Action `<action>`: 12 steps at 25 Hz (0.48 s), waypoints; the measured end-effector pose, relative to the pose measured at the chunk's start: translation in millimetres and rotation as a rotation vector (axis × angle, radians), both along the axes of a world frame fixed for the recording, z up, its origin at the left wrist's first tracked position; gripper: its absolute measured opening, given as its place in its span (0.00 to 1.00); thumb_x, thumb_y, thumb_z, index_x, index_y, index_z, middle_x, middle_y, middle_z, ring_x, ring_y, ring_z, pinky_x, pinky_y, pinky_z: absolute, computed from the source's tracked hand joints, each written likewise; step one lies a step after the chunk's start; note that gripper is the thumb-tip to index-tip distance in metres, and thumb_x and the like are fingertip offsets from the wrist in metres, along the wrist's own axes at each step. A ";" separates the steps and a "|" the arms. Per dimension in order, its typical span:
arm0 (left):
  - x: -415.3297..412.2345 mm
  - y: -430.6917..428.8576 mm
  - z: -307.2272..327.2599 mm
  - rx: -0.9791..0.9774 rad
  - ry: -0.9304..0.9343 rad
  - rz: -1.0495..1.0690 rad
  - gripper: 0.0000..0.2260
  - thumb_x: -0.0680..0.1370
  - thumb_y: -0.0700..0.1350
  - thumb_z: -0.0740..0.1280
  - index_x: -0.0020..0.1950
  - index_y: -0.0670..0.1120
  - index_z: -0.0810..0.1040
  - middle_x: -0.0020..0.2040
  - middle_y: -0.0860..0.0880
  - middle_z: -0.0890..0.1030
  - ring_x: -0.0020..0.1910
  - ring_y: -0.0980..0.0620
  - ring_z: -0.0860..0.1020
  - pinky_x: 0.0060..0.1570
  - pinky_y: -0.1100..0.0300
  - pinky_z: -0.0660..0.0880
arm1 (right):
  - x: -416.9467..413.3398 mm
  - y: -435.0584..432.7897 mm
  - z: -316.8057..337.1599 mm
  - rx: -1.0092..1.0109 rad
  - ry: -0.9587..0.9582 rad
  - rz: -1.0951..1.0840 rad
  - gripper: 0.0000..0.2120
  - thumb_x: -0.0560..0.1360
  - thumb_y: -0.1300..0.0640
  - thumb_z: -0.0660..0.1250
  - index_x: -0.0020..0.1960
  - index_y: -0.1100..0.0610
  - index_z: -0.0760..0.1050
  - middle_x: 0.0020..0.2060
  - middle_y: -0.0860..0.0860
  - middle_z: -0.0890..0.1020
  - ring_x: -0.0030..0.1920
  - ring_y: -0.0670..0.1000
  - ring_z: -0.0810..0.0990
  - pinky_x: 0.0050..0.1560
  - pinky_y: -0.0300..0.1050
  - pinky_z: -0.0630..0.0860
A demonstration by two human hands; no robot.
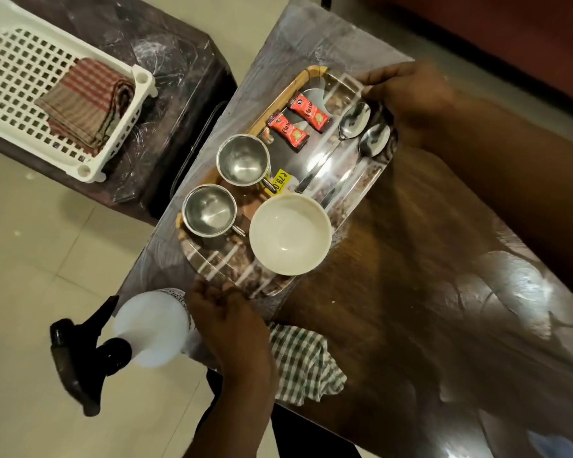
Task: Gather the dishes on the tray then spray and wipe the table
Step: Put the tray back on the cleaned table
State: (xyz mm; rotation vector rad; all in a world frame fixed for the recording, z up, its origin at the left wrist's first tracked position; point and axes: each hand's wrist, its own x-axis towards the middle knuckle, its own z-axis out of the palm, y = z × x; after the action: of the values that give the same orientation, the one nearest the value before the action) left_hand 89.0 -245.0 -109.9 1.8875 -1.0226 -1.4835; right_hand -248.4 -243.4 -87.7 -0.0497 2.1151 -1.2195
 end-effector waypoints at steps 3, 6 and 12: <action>-1.1 1.1 43.1 -0.067 -0.001 -0.106 0.21 0.82 0.31 0.61 0.74 0.43 0.73 0.62 0.46 0.82 0.53 0.54 0.83 0.48 0.65 0.81 | 0.5 44.3 45.3 -0.064 -0.060 -0.167 0.12 0.82 0.70 0.64 0.49 0.61 0.84 0.42 0.55 0.88 0.38 0.50 0.88 0.43 0.48 0.87; -2.0 -5.1 87.3 -0.135 0.014 -0.188 0.20 0.82 0.31 0.62 0.74 0.43 0.75 0.60 0.48 0.82 0.58 0.49 0.82 0.53 0.64 0.79 | 13.6 100.7 102.2 -0.080 -0.066 -0.268 0.13 0.83 0.69 0.62 0.51 0.60 0.85 0.42 0.56 0.88 0.37 0.51 0.87 0.40 0.48 0.86; 7.1 -14.8 210.1 -0.094 0.290 -0.451 0.18 0.83 0.32 0.61 0.70 0.45 0.80 0.59 0.44 0.87 0.53 0.50 0.88 0.47 0.59 0.85 | 91.0 229.6 214.9 -0.180 -0.123 -0.588 0.15 0.84 0.69 0.58 0.55 0.64 0.84 0.41 0.55 0.88 0.37 0.51 0.86 0.39 0.45 0.83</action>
State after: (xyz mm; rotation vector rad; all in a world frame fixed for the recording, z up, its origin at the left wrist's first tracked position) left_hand 96.1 -259.8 100.3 1.3772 -1.4045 -1.8537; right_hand -157.4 -13.8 127.2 0.5896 1.9648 -1.6946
